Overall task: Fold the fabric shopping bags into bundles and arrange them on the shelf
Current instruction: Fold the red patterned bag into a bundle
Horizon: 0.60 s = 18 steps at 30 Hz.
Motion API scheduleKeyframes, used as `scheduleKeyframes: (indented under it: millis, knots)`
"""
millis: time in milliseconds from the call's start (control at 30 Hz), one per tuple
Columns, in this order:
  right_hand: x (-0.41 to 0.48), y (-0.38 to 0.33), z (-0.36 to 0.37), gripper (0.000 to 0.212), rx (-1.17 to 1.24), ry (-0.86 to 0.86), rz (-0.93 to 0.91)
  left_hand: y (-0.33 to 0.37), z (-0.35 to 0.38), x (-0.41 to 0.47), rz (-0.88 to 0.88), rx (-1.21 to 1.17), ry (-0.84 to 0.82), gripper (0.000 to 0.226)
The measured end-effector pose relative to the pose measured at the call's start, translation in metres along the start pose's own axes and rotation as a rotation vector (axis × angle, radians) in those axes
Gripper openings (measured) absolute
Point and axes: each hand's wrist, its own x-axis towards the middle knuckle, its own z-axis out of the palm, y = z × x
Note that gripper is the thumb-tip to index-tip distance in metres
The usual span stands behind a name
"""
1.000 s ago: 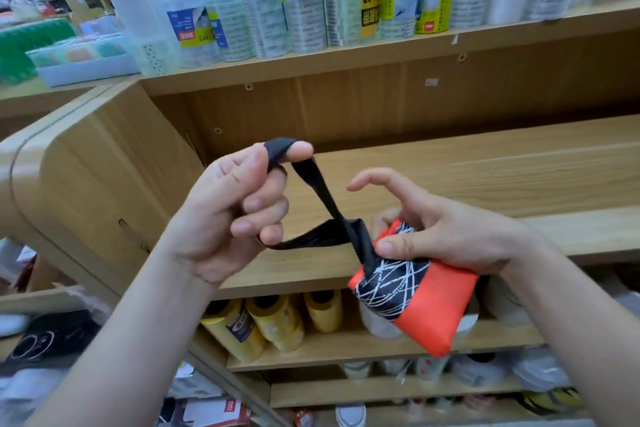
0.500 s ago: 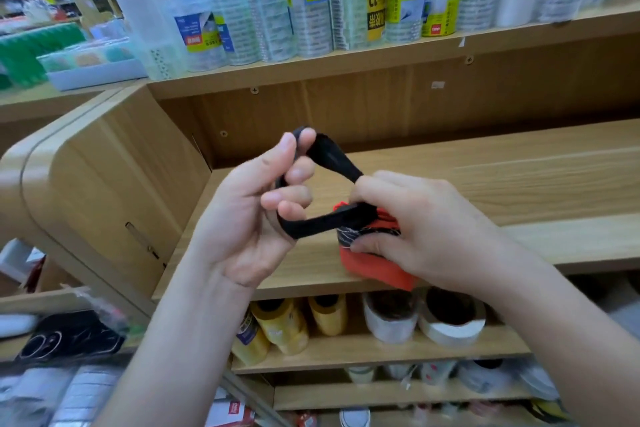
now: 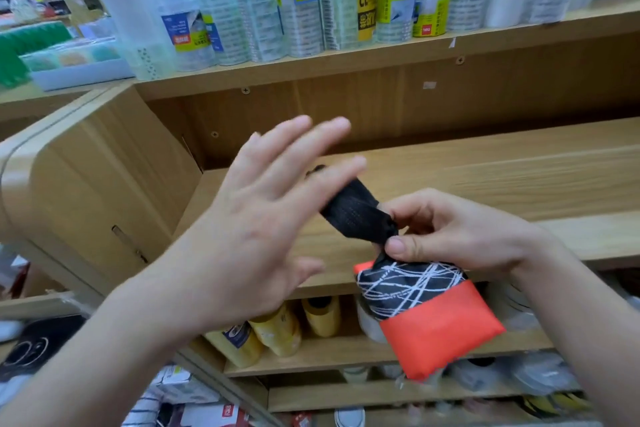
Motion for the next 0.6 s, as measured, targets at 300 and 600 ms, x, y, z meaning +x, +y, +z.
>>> scheduleKeyframes:
  millis: [300, 600]
  knots:
    - [0.001, 0.014, 0.000, 0.049, 0.384, -0.135, 0.018, -0.018, 0.006, 0.011, -0.336, -1.538, 0.010, 0.022]
    - [-0.006, -0.037, 0.027, 0.099, -0.917, 0.167, 0.152, -0.024, 0.021, 0.018, -0.455, -2.066, -0.086, 0.055]
